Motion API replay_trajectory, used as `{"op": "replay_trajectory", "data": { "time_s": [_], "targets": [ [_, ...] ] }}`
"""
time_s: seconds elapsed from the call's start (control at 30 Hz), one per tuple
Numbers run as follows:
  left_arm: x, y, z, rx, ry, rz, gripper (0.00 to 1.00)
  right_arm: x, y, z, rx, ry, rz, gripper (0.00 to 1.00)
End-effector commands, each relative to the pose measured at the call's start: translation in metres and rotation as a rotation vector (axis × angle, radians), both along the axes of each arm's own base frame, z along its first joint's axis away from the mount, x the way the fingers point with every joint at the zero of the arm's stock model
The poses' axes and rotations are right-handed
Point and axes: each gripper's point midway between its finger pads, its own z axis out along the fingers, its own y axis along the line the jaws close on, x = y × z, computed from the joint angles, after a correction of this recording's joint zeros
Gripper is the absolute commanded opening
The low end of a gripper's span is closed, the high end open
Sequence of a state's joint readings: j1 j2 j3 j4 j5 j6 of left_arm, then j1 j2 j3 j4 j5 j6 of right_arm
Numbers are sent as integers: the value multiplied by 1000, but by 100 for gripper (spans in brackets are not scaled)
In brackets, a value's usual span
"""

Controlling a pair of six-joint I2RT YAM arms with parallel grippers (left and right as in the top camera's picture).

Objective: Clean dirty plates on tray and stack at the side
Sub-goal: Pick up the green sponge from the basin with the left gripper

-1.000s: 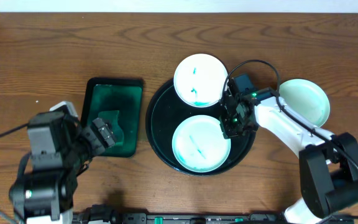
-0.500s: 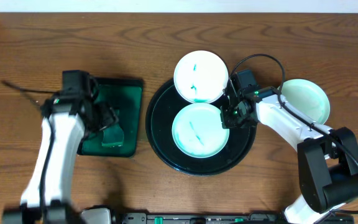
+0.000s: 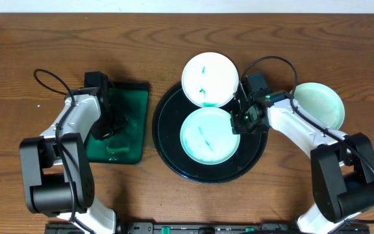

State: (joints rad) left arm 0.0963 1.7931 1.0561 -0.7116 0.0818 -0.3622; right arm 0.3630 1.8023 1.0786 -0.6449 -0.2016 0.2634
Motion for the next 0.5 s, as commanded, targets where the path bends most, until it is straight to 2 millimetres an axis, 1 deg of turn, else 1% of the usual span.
{"op": "replay_trajectory", "data": {
  "time_s": [0.0,0.1,0.13,0.23,0.33,0.47],
  "targets": [
    [-10,-7,1,-42,47,2,7,4,-4,-3,-21,-3,-26,1],
    [-4,-7,27,-37,3,1,7,4,-4,-3,-21,-3,-26,1],
    [0,-6,42,-34,-35,0,7,4,-4,-3,-21,-3,-26,1],
    [6,-5,73,-20,-136,-1,7,4,-5,-3,-26,-5,-27,1],
    [0,1,104,28,-213,0,7,5,-7,-4,-38,-10,-30,1],
    [-8,13,127,118,-266,8,7,5,-7,-3,-38,-11,-30,1]
  ]
}}
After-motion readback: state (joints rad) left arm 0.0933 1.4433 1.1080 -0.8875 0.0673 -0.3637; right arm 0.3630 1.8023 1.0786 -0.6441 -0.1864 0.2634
